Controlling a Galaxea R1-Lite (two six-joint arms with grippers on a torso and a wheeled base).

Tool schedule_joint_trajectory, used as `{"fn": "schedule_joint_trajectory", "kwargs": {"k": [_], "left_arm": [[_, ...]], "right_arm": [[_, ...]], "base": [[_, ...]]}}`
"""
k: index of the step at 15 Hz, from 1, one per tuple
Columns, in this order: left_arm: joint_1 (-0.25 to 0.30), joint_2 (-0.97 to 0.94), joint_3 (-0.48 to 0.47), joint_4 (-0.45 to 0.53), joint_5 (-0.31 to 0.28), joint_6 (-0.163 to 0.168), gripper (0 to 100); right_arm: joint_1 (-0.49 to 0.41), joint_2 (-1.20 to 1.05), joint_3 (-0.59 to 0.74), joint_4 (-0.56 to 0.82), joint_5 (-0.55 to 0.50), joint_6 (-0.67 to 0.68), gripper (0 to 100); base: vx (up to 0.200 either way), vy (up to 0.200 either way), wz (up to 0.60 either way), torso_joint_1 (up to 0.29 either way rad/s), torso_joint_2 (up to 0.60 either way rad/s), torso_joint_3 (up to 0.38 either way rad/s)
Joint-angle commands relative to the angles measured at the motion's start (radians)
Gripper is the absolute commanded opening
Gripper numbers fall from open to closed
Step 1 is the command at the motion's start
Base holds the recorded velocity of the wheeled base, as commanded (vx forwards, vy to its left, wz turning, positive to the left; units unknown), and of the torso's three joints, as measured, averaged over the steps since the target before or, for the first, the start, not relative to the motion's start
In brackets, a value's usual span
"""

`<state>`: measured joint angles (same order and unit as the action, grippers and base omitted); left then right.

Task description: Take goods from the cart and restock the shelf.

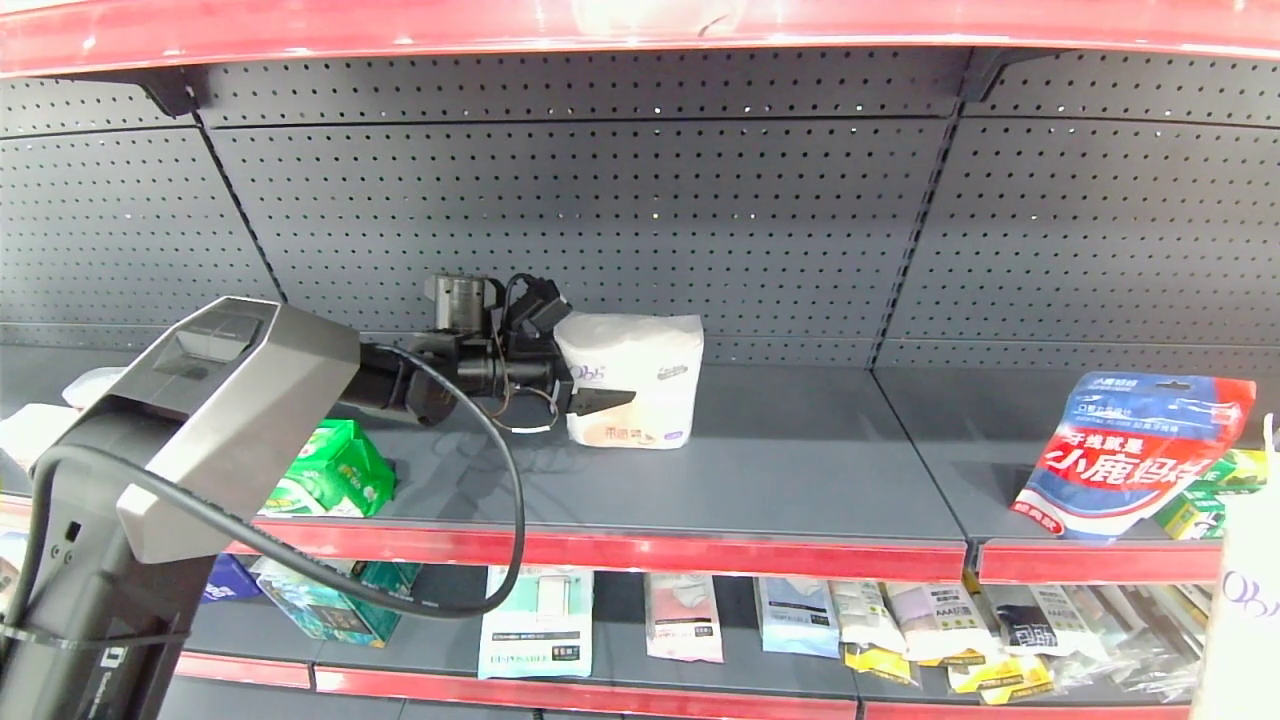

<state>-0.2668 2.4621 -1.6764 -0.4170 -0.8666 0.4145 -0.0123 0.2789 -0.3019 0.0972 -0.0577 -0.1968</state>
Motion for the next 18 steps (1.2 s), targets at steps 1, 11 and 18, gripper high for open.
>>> {"fn": "schedule_joint_trajectory", "kwargs": {"k": [1, 11, 18], "left_arm": [[0.0, 0.005, -0.006, 0.003, 0.0, 0.0, 100], [0.006, -0.002, 0.026, -0.005, 0.001, 0.009, 0], [0.026, -0.187, 0.273, -0.006, -0.015, 0.032, 0]], "right_arm": [[0.0, -0.003, 0.003, -0.001, -0.001, 0.0, 0], [0.0, -0.004, 0.017, -0.001, 0.001, 0.0, 0], [0.003, -0.003, 0.014, -0.002, 0.004, 0.0, 0]], "base": [[0.0, 0.0, 0.0, 0.0, 0.0, 0.0], [0.0, 0.0, 0.0, 0.0, 0.0, 0.0], [0.0, 0.0, 0.0, 0.0, 0.0, 0.0]]}}
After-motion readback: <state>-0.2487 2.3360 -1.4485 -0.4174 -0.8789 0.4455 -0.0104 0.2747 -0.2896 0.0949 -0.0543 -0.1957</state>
